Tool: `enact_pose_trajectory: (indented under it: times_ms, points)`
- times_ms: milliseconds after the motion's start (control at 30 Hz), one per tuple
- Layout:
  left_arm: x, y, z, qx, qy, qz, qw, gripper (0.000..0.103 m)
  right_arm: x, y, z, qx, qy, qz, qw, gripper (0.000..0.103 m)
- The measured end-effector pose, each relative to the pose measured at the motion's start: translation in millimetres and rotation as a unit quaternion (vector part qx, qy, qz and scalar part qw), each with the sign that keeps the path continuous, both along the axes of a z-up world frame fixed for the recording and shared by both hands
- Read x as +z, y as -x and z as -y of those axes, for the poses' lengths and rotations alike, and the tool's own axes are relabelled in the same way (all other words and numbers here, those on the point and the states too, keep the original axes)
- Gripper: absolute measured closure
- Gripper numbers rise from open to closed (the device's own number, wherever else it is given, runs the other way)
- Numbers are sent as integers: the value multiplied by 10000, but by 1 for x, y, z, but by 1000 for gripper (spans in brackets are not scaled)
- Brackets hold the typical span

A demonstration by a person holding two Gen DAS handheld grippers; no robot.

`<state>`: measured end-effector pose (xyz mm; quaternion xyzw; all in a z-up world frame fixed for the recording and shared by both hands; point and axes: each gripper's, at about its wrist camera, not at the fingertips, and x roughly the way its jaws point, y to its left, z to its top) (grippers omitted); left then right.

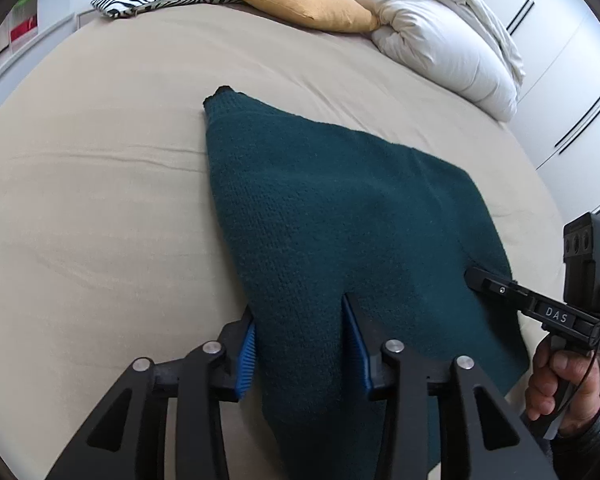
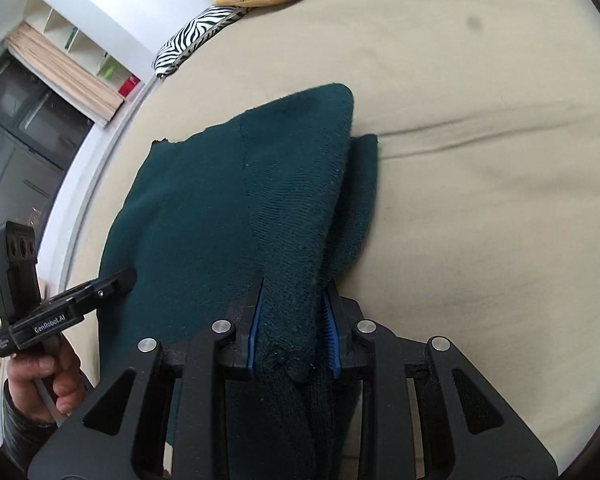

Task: Fold small clothes

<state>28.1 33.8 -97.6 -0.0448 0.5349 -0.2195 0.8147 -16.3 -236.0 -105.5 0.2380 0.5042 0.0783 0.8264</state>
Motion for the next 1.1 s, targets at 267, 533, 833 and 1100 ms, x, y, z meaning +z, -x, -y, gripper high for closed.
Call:
enact_pose_trajectory:
  times_ms: [267, 533, 833, 1100]
  points:
    - [-6, -4, 2, -48, -69, 93, 9999, 53, -23, -3, 11, -57, -436, 136, 9989, 79]
    - [-7, 1, 0, 53, -105, 238, 9996, 44, -23, 16, 14, -85, -357, 258, 9990, 79]
    - [8, 17, -15, 433, -2, 313, 9986, 39, -11, 44, 38, -470, -694, 361, 9958, 63]
    - [50, 41, -32, 846, -184, 1222, 9887, 37, 21, 73, 69, -1242, -107, 464, 9911, 57]
